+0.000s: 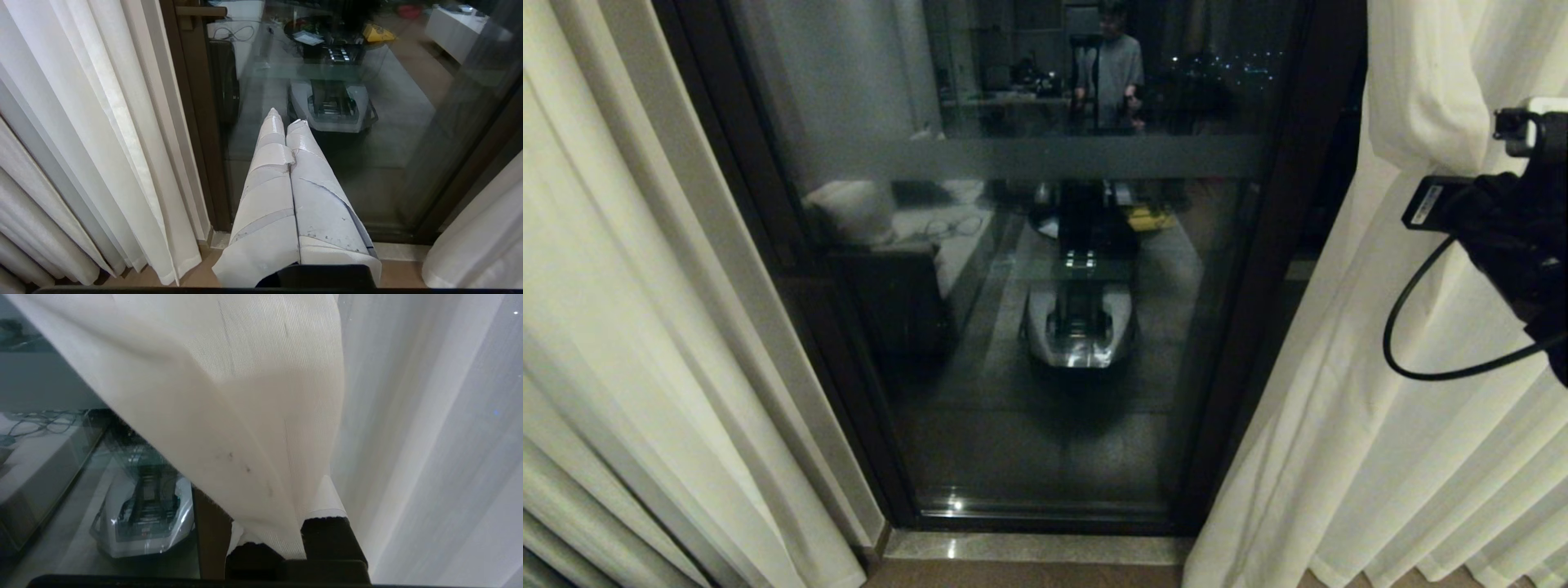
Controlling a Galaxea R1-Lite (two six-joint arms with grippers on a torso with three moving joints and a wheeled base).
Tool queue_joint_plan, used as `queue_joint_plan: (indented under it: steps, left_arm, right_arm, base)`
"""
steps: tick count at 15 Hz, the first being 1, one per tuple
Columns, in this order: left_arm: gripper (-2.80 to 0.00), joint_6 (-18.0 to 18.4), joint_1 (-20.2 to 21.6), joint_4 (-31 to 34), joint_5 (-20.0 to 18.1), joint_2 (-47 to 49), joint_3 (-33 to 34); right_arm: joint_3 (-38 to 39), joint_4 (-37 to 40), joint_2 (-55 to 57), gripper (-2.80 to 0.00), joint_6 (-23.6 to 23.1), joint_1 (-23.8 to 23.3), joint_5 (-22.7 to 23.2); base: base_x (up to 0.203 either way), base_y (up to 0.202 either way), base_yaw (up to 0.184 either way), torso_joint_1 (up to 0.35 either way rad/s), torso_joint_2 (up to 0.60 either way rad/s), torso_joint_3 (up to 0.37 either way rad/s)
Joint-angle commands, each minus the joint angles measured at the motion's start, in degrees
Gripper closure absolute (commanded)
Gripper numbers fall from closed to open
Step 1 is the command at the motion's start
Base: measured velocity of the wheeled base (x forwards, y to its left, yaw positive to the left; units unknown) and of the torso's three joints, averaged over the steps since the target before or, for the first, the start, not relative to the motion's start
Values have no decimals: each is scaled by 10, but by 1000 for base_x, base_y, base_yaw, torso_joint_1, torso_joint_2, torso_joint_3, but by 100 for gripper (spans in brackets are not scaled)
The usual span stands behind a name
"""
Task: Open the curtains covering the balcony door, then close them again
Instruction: Pull the inner curtains open on both sides
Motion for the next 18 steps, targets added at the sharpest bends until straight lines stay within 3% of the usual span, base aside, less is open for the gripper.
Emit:
queue_joint_plan:
  steps: [1, 18]
  left_arm:
    - [0, 0, 0, 0, 0, 0, 0]
    - [0, -2, 0, 1, -1, 0, -1]
  right_arm:
    - [19, -12, -10, 0, 0, 0, -3]
    - [98, -59, -27, 0, 5, -17, -16]
  base:
    - [0, 0, 0, 0, 0, 0]
    - [0, 0, 0, 0, 0, 0]
